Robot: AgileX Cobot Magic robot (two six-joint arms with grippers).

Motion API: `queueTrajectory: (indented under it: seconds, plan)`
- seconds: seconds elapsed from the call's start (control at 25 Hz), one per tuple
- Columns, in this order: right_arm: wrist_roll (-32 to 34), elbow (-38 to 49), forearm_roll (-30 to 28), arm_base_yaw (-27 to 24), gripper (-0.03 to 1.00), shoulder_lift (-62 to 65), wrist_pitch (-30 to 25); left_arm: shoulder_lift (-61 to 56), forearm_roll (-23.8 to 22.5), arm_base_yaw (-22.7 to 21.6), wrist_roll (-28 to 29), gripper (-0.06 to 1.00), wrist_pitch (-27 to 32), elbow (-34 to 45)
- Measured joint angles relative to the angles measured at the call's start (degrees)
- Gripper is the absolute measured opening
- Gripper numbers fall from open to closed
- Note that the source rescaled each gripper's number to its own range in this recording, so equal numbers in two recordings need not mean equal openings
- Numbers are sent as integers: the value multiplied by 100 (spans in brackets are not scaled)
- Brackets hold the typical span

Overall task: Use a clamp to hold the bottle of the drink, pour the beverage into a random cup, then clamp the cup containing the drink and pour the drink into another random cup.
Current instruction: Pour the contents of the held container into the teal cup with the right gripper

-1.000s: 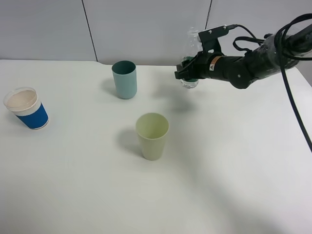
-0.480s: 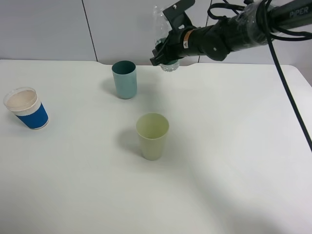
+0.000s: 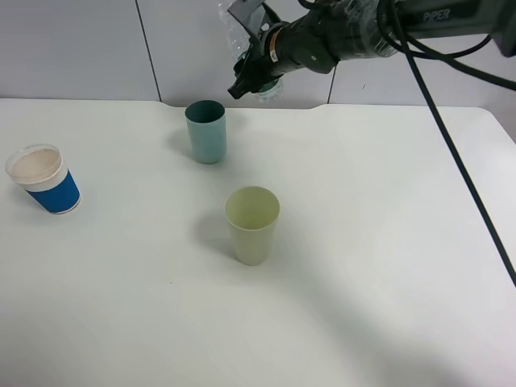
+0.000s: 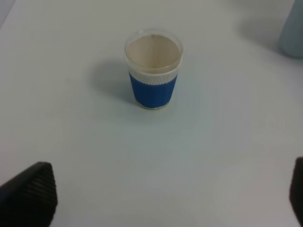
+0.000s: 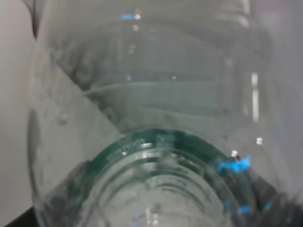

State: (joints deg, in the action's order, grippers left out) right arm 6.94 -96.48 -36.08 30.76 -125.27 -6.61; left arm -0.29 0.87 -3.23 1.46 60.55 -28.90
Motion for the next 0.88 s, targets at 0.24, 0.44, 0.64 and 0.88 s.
queueTrajectory:
  seconds: [0.24, 0.44, 0.64, 0.88]
  plan:
    - [-18, -393, -307, 234, 0, -312, -354, 0, 0, 0, 0, 100, 0, 0]
    - [-54, -727, -976, 424, 0, -580, -730, 0, 0, 0, 0, 100, 0, 0]
    - [-128, -782, -1535, 488, 0, -630, -821, 0, 0, 0, 0, 100, 0, 0]
    - [-886, -782, -1718, 488, 0, -630, -871, 0, 0, 0, 0, 100, 0, 0]
